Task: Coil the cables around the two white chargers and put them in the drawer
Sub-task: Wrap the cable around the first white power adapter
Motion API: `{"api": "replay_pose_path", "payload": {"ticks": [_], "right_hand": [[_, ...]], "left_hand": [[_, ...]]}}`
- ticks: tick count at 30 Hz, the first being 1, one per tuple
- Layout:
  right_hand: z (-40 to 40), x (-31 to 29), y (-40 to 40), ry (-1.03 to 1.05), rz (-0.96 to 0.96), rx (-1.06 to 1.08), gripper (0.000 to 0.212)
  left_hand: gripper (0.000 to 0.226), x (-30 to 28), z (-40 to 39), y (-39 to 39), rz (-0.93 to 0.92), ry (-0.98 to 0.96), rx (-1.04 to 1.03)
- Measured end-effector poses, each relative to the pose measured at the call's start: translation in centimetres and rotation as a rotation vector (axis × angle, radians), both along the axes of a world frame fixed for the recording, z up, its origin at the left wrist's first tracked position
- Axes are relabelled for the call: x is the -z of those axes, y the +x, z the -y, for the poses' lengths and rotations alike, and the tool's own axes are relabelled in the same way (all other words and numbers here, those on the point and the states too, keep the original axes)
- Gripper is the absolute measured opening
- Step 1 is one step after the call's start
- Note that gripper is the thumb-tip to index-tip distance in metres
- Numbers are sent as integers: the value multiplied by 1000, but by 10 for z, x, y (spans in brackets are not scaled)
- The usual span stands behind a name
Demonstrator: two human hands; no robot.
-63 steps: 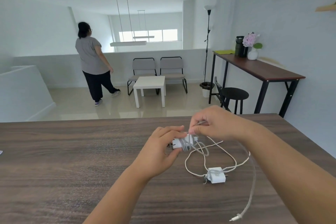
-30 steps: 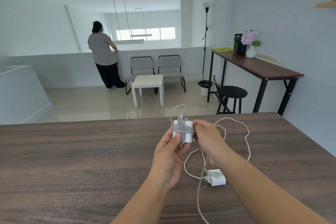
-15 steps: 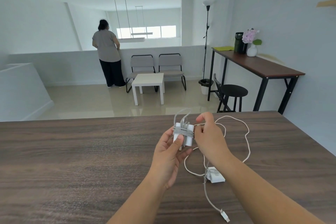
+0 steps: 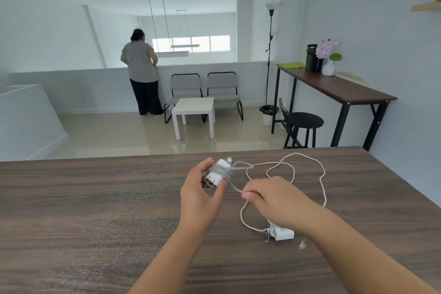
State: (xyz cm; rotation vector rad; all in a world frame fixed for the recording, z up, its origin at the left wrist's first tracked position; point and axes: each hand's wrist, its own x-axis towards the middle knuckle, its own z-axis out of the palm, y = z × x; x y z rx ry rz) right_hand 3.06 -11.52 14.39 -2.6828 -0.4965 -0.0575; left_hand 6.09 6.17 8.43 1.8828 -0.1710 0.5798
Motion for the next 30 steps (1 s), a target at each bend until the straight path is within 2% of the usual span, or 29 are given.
{"api": "replay_pose_path", "payload": {"ticks": [4, 9, 13, 16, 18, 23, 30], "right_hand": [[16, -28, 6, -99, 66, -78, 20], [16, -43, 15, -186, 117, -205, 21], [13, -51, 19, -73, 115, -265, 17], [12, -57, 18, 66, 114, -291, 14], [8, -61, 16, 112, 98, -317, 13], [2, -64, 23, 110, 106, -331, 14], [8, -65, 37, 191, 103, -233, 13]], "left_hand": [[50, 7, -12, 2, 174, 353, 43], [45, -4, -12, -1, 265, 483, 193], [48, -17, -13, -9, 214, 431, 295], [60, -27, -15, -16, 50, 301, 301], [58, -29, -15, -18, -43, 233, 290], [36, -30, -11, -23, -69, 157, 263], [38, -34, -16, -24, -44, 45, 346]]}}
